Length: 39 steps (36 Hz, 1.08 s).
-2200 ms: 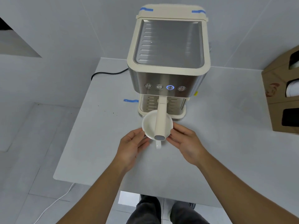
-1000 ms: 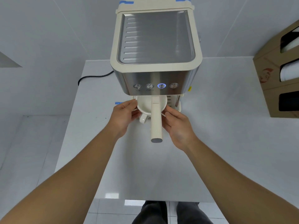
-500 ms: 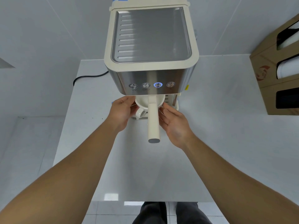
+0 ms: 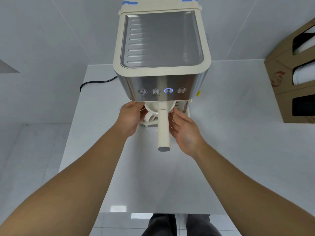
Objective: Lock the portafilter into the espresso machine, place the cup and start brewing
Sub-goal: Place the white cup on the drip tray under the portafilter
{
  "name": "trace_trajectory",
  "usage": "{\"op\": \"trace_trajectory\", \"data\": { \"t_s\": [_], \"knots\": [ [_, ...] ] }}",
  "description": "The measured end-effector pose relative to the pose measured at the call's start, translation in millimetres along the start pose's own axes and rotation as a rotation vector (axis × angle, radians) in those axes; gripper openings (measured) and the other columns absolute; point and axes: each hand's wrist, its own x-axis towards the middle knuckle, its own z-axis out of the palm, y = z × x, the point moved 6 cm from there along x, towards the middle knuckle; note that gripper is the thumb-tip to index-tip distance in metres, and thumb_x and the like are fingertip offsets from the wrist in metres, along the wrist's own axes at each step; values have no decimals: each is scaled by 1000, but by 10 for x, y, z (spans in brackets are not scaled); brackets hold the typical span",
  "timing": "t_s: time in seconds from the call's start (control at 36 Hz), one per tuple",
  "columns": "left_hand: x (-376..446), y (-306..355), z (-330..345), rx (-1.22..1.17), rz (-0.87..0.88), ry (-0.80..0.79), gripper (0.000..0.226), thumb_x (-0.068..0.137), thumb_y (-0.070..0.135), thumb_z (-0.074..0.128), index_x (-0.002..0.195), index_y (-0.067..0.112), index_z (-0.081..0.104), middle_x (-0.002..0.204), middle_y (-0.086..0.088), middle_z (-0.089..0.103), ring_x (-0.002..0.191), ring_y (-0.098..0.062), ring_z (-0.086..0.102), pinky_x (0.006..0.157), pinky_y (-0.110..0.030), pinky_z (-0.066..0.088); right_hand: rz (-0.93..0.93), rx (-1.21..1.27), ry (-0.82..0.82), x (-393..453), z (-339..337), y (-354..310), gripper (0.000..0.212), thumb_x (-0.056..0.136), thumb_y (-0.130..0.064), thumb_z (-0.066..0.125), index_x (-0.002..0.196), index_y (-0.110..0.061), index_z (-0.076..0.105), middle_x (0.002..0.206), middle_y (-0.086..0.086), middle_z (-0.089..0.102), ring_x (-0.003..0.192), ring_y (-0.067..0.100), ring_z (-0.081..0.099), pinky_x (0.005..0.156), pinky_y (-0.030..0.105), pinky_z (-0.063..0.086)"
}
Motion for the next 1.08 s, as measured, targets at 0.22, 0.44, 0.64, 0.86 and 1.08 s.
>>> {"op": "trace_trajectory", "data": {
  "t_s": [0.22,0.44,0.64,0.86,1.08],
  "knots": [
    [-59,40,-38,-24,-24,-13,26,91,8,57,112,-3,67,106,-13,77,94,-27,74,80,-34,61,29,50,30,3,-9,8,35,100,-7,53,133,-16,59,139,10,61,128,26,58,104,37,49],
    [-200,27,-174,-58,-29,-31,18,94,20,58,105,11,69,102,-5,73,88,-20,70,89,-33,57,60,57,59,-100,-51,23,36,99,-18,58,133,-8,59,138,12,62,128,26,59,107,39,48],
    [-487,-24,-484,-84,-28,16,16,96,22,58,98,14,72,109,-10,71,98,-28,67,93,-38,54,49,37,36,-401,-100,-119,32,99,-13,54,129,-4,60,126,11,67,118,27,64,95,36,52],
    [-922,167,-657,-109,75,5,18,95,19,59,104,11,73,106,-12,74,97,-29,72,93,-41,54,-70,-103,11,-804,-84,-525,24,96,-14,57,114,-4,69,109,13,77,106,30,72,97,45,54],
    [-1302,718,-798,-79,305,-11,18,97,16,56,103,13,73,101,-7,76,99,-28,71,90,-39,53,-341,-276,-95,-1156,147,-1107,22,98,-14,52,100,-7,73,92,10,77,91,24,72,84,36,57]
  ]
}}
